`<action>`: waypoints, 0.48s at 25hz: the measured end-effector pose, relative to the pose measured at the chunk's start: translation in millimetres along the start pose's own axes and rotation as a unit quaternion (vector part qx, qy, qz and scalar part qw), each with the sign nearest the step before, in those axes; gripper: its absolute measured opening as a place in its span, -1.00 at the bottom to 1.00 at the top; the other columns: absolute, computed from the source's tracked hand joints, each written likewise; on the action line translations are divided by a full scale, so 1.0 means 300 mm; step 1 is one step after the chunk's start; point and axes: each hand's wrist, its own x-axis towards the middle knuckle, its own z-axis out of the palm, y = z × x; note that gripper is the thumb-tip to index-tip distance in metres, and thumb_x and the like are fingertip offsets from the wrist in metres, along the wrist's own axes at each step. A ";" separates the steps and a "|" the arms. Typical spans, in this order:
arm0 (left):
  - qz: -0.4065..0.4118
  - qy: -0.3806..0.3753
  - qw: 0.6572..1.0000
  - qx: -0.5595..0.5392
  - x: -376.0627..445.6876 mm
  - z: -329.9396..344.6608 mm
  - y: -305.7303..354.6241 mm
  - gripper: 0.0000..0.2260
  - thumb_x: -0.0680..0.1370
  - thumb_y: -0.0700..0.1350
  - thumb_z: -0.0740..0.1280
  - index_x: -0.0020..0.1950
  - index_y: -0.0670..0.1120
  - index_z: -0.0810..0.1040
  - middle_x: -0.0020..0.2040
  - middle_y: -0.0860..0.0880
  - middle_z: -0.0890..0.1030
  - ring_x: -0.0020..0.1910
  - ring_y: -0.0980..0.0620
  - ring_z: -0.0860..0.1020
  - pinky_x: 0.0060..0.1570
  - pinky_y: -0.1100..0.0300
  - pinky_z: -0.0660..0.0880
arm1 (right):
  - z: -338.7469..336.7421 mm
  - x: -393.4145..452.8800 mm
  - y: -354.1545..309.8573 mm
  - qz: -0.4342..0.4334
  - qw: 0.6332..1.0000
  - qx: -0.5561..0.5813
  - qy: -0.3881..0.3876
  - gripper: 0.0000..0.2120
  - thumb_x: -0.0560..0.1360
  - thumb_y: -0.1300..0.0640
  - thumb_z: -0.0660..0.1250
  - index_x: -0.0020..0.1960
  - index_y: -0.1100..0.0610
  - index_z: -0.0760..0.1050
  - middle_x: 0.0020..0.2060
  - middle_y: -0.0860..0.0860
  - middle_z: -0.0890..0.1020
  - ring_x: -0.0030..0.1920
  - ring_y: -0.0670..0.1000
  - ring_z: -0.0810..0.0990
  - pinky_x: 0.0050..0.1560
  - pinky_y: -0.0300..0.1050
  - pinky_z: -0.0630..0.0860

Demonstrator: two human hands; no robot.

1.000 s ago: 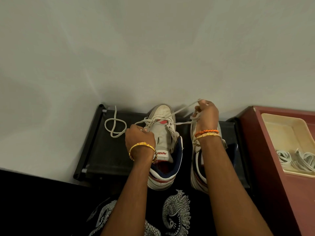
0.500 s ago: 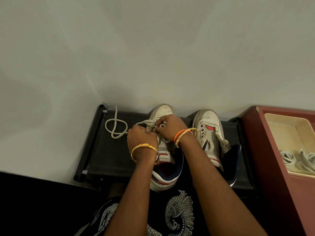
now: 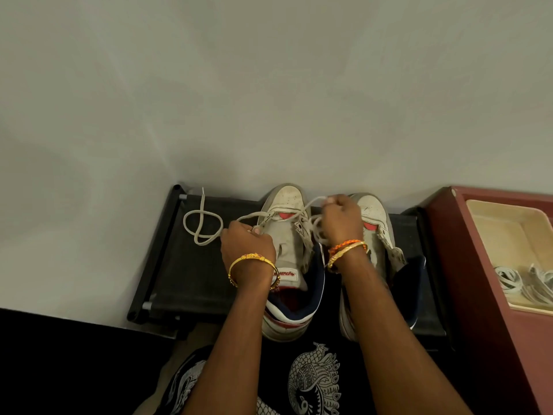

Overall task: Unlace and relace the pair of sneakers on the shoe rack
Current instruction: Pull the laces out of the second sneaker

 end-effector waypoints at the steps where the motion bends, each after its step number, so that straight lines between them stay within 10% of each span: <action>1: -0.004 -0.003 1.000 -0.004 0.001 -0.001 -0.002 -0.85 0.56 -0.18 0.28 0.09 -0.21 0.51 0.12 -0.17 0.53 0.04 -0.08 0.52 -0.12 0.15 0.42 | -0.040 0.019 -0.019 0.027 0.994 0.094 0.045 -0.82 0.56 0.23 0.12 -0.17 0.12 0.43 -0.26 0.09 0.50 -0.35 0.00 0.45 -0.40 -0.20 0.42; 4: -0.006 -0.009 1.000 -0.002 -0.002 0.000 0.002 -0.84 0.55 -0.19 0.29 0.10 -0.20 0.51 0.11 -0.17 0.54 0.05 -0.09 0.53 -0.11 0.14 0.42 | -0.163 0.060 -0.063 0.083 0.952 0.286 0.066 -0.68 0.57 0.21 0.08 -0.32 0.10 0.43 -0.31 0.02 0.51 -0.49 -0.07 0.39 -0.62 -0.34 0.26; 8: -0.002 -0.017 1.000 0.012 -0.005 -0.005 0.006 -0.83 0.54 -0.17 0.29 0.10 -0.18 0.51 0.10 -0.16 0.54 0.03 -0.09 0.52 -0.15 0.14 0.40 | -0.168 0.031 -0.012 0.081 0.971 0.214 0.076 -0.64 0.55 0.13 0.21 -0.41 0.17 0.45 -0.60 -0.04 0.45 -0.67 -0.13 0.34 -0.63 -0.34 0.26; 12: 0.060 -0.042 0.991 0.113 -0.014 -0.032 0.029 -0.76 0.52 -0.15 0.31 0.16 -0.17 0.49 0.14 -0.15 0.51 0.05 -0.10 0.51 -0.15 0.09 0.42 | -0.132 0.025 -0.027 0.019 0.983 0.172 0.063 -0.92 0.51 0.16 0.32 -0.12 0.14 0.43 -0.21 0.03 0.54 -0.42 -0.23 0.51 -0.38 -0.30 0.45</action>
